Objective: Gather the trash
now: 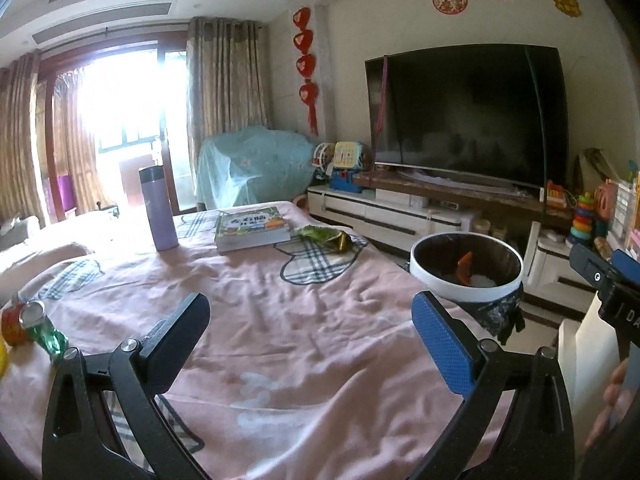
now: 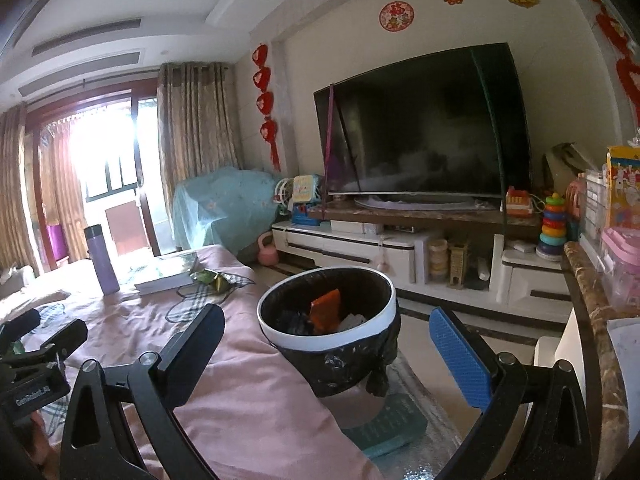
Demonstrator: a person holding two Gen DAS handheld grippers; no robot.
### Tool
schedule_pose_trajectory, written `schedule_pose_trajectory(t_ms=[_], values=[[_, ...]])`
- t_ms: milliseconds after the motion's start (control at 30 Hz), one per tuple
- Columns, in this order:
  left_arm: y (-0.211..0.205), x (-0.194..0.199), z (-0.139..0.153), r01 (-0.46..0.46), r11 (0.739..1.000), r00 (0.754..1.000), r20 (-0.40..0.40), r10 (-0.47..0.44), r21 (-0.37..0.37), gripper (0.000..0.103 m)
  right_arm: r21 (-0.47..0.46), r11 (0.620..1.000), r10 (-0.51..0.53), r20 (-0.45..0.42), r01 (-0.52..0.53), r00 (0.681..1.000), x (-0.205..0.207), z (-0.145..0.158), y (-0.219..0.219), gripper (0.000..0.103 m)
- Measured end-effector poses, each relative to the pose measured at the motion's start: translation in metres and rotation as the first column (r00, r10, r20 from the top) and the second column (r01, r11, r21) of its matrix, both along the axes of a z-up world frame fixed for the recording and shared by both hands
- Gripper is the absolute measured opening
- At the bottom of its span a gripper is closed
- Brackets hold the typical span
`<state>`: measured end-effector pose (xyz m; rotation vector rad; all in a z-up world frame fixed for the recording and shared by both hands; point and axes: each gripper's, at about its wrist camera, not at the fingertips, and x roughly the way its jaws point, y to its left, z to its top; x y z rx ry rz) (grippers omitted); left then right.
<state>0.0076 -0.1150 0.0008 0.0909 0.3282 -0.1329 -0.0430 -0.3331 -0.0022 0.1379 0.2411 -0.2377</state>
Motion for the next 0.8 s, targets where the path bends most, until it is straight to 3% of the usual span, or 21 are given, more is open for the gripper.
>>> schedule_pose_trajectory(t_ms=[300, 800], values=[[0.001, -0.002, -0.003, 0.002, 1.0, 1.0, -0.015, -0.002, -0.008, 0.103, -0.071, 0.997, -0.016, 0.014, 0.017, 1.0, -0.003, 0.0, 0.01, 0.103], [0.002, -0.002, -0.003, -0.002, 1.0, 1.0, -0.026, 0.002, -0.013, 0.103, -0.044, 0.999, 0.022, -0.027, -0.023, 0.999, 0.007, -0.007, 0.017, 0.103]])
